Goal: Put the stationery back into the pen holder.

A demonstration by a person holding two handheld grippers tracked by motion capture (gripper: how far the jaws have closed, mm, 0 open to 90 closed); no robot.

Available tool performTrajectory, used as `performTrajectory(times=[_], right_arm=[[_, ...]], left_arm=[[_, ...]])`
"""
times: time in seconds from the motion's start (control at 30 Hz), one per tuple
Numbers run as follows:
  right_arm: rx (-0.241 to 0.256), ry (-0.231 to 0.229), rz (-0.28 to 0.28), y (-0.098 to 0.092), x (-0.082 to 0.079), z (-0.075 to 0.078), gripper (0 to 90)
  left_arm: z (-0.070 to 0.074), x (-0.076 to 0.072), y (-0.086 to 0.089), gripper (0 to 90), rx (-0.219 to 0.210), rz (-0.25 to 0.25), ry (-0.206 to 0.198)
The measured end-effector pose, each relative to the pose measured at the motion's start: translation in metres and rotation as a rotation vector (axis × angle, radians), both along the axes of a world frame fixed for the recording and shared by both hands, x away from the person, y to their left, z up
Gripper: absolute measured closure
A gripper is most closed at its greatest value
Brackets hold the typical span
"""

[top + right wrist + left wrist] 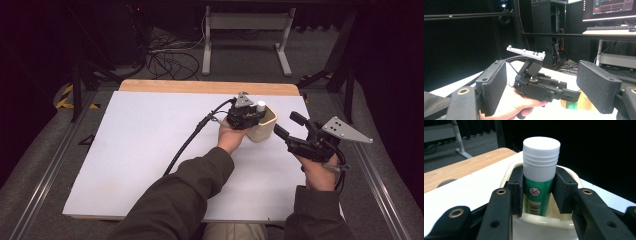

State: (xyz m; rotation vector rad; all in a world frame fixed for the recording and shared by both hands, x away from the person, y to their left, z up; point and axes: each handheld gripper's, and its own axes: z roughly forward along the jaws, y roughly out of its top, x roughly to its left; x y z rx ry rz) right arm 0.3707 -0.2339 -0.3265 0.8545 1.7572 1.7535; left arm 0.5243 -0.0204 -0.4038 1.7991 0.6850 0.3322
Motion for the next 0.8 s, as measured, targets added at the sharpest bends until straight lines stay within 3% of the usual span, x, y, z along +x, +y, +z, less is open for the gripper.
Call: performTrajectory(times=[0.33,0.5,0.8], right_arm=[[0.000,0.000,0.001,0.0000,0.0000,0.0001,25.1],[0.004,0.004,0.002,0.0009,-0.0001,0.0002,25.2],[0.003,0.005,0.002,0.0013,0.0001,0.0001,25.2]], left_arm=[[-0.0003,-0.0004,-0.0005,63.1,-0.018,-0.012,0.001],[0.0005,-0.0005,-0.0012,66.5,-0.004,-0.012,-0.010],[0.0041,-0.0003,0.0010,63.6,-0.024,-0.008,-0.009]])
